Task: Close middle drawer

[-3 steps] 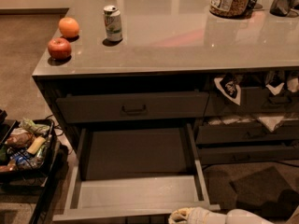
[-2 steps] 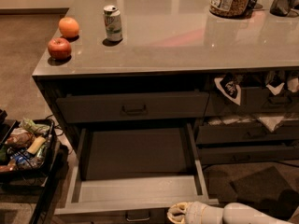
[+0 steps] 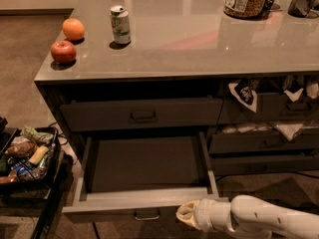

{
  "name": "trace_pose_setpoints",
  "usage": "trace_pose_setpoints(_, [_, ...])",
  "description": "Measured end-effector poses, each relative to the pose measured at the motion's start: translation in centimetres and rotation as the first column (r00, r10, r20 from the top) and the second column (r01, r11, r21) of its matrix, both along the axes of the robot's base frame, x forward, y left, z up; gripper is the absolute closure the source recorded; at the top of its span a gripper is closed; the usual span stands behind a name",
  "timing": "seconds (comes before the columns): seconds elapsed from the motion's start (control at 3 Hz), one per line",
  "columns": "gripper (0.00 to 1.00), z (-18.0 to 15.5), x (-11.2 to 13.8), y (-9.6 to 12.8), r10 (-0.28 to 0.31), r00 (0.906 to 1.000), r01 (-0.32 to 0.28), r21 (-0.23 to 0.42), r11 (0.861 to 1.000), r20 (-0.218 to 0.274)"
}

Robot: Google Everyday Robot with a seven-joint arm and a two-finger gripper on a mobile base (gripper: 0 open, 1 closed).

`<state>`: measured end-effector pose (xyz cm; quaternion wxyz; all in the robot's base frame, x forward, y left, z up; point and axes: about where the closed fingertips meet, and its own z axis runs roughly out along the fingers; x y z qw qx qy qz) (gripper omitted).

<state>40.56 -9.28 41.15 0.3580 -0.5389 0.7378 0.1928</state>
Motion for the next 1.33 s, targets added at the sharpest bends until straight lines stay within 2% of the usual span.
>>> trace_pose_setpoints(0.33, [1.00, -1.3, 4.1, 1.2, 0.024, 0.9985, -0.023, 0.014, 1.000, -0.049])
trace_pose_setpoints(1.0, [1.00, -1.2, 4.6, 1.0, 0.015, 0.9992, -0.014, 0.007, 1.000, -0.037])
trace_pose_setpoints(1.33, [1.00, -1.5, 6.8, -0.5, 0.000, 0.9999, 0.000, -0.016, 1.000, -0.012])
